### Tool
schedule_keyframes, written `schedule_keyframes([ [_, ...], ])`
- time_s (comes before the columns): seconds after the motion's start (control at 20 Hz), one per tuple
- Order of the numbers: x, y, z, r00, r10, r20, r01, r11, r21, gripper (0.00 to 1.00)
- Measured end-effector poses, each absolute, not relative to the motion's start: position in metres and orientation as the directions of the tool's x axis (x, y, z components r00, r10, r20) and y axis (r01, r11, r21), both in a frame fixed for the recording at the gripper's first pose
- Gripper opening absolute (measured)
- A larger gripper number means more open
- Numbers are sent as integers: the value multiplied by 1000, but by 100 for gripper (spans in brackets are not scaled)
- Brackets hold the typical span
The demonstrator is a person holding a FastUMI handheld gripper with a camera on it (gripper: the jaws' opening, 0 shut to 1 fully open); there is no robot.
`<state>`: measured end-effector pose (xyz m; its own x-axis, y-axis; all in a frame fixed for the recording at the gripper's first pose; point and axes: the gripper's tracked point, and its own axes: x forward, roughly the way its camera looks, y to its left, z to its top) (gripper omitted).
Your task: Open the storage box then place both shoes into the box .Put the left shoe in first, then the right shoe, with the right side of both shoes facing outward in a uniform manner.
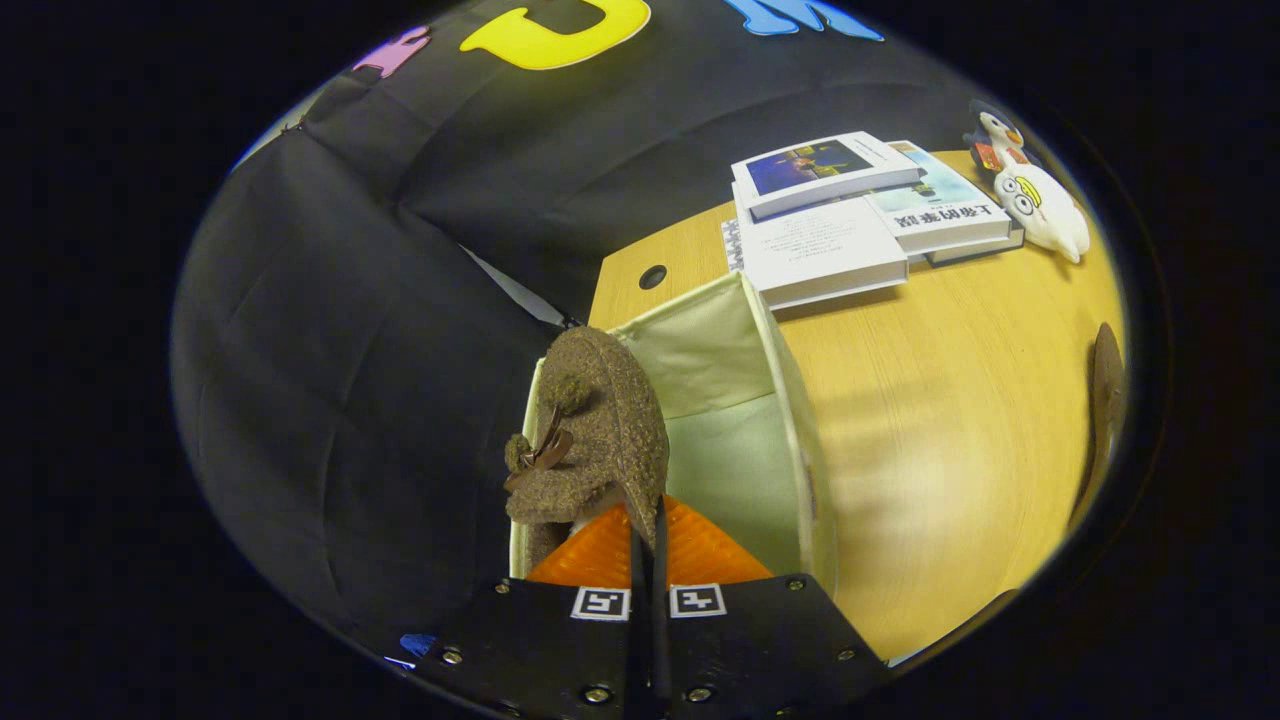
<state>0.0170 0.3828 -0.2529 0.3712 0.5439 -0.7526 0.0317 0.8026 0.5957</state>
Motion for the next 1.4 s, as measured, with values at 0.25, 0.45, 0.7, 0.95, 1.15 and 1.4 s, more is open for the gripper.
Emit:
schedule_keyframes([
  [0.25, 6, 401, -283, 339, 508, -792, 65, 828, 558, 1],
  [0.45, -5, 417, -298, 293, 506, -811, 94, 829, 551, 0],
  [0.7, -12, 432, -284, 280, 586, -760, 4, 791, 612, 42],
  [0.95, 0, 424, -241, 326, 652, -684, -104, 744, 660, 98],
  [1.15, 11, 389, -208, 391, 649, -653, -147, 744, 652, 97],
  [1.4, 25, 326, -186, 463, 622, -632, -156, 759, 632, 98],
])
